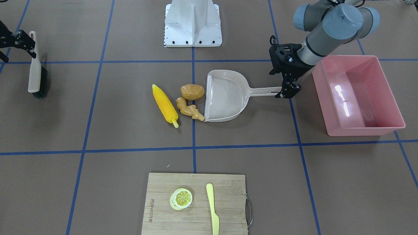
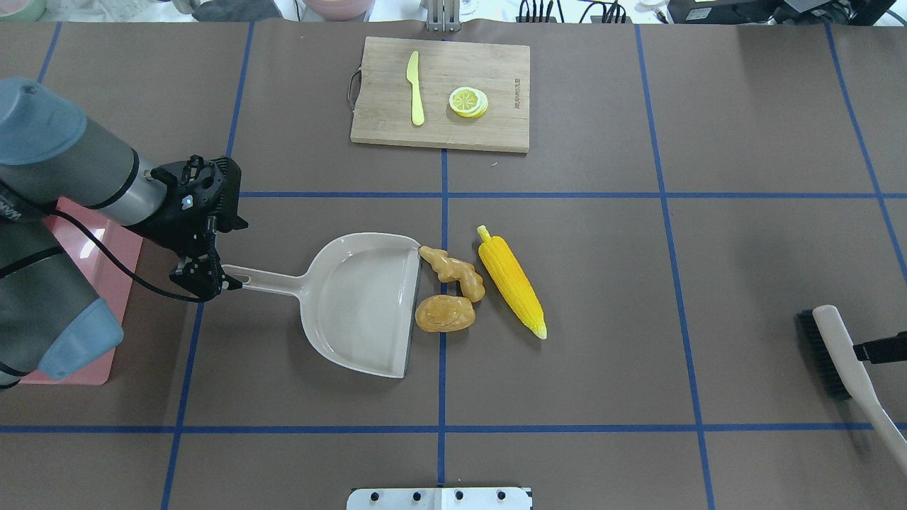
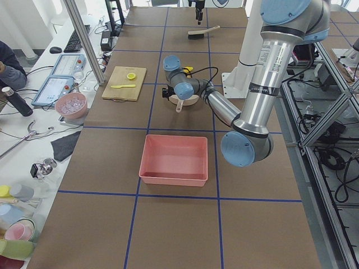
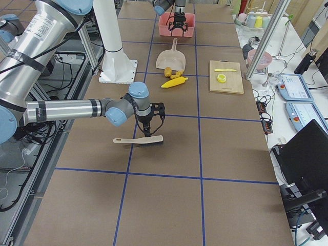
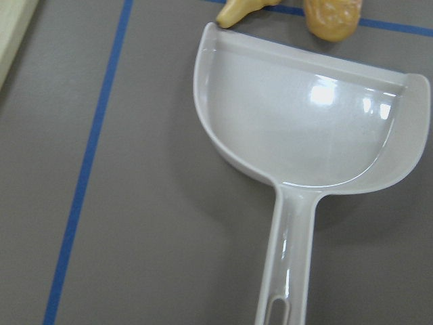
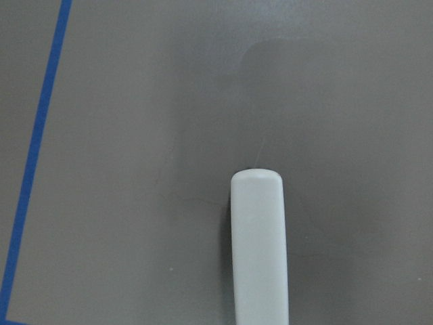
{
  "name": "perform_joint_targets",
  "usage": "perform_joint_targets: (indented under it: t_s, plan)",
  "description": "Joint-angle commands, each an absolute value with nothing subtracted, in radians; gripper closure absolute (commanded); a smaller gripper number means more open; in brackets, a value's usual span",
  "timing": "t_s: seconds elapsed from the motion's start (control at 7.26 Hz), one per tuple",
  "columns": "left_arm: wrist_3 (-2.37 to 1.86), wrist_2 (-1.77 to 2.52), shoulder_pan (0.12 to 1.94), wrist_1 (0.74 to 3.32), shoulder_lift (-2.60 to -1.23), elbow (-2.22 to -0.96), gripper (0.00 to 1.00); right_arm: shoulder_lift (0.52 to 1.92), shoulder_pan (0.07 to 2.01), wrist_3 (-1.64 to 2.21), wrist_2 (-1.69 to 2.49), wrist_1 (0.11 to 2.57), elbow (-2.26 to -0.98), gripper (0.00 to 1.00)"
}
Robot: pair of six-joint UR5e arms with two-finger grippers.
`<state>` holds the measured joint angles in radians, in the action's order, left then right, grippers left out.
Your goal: Sweep and dump trash into bin
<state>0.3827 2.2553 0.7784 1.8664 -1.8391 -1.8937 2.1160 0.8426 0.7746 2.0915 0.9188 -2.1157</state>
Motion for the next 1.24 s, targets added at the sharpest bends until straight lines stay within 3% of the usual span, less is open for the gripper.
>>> perform_joint_targets:
  t_s: [0.0,0.55,1.1]
  plan:
    - [0.385,2.258,0.767,1.873,-1.841,-1.884,0.01,2.141,0.723,0.931,2.063,0.817,-2.099,0.0]
    - [0.387,2.255,0.767,1.873,-1.828,-1.872,0.01,2.209,0.693,0.928,2.043,0.723,-2.045,0.0]
    - [0.387,2.255,0.765,2.052,-1.829,-1.735,0.01,2.252,0.655,0.959,2.043,0.65,-2.016,0.0]
